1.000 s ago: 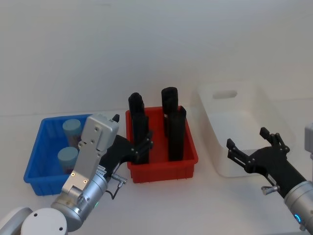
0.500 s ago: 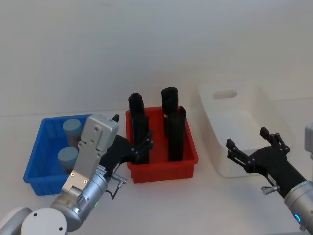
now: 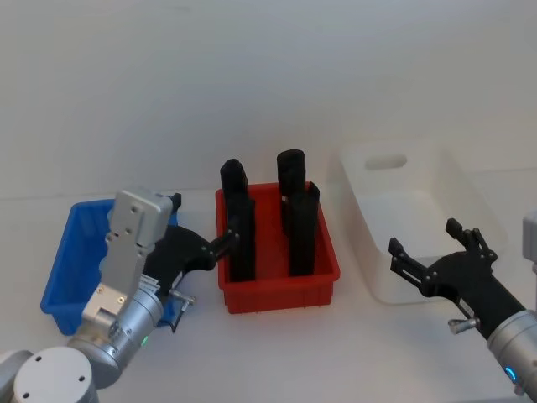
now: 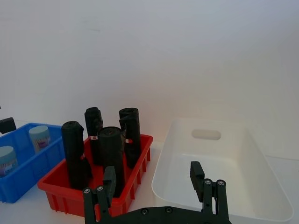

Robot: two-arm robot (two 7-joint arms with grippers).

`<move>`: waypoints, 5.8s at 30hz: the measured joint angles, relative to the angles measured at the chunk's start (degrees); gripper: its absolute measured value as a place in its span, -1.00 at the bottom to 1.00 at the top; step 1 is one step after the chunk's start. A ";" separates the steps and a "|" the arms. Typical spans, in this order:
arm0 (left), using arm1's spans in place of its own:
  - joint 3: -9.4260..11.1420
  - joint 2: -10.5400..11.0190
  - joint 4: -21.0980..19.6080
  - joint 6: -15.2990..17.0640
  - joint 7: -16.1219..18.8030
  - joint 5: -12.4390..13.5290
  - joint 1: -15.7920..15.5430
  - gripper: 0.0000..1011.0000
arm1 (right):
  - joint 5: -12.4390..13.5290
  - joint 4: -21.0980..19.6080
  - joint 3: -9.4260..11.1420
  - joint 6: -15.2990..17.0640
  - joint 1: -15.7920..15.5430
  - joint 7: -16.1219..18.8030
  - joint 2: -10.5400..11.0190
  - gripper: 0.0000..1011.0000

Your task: Pick the cotton swabs from the blue box and place them into the white box.

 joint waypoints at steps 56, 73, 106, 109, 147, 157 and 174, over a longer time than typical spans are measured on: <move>-7.53 1.06 19.23 13.84 -3.77 -6.48 -7.90 0.98 | 0.00 0.00 0.00 0.00 0.00 0.00 0.00 0.98; -8.21 0.40 24.46 13.90 -6.94 -7.56 -10.00 0.87 | 0.00 0.00 0.00 0.00 0.00 0.00 0.00 0.98; -8.97 1.11 20.69 14.09 -9.45 -6.10 -9.54 0.33 | 0.00 0.00 0.00 0.00 0.00 0.00 0.00 0.98; -8.97 1.11 20.58 14.35 -9.65 -6.09 -9.53 0.33 | 0.00 0.00 0.00 0.00 0.00 0.00 0.00 0.98; -8.87 0.29 20.80 8.00 -10.62 -3.56 -10.54 0.33 | 0.00 0.00 0.00 0.00 0.00 0.00 0.00 0.98; -8.71 -0.36 22.00 5.87 -13.51 -2.91 -11.89 0.33 | 0.00 0.00 0.00 0.00 0.00 0.00 0.00 0.98; -7.88 -1.31 23.38 4.46 -23.42 -2.37 -14.49 0.33 | 0.00 0.00 0.00 0.00 0.00 0.00 0.00 0.98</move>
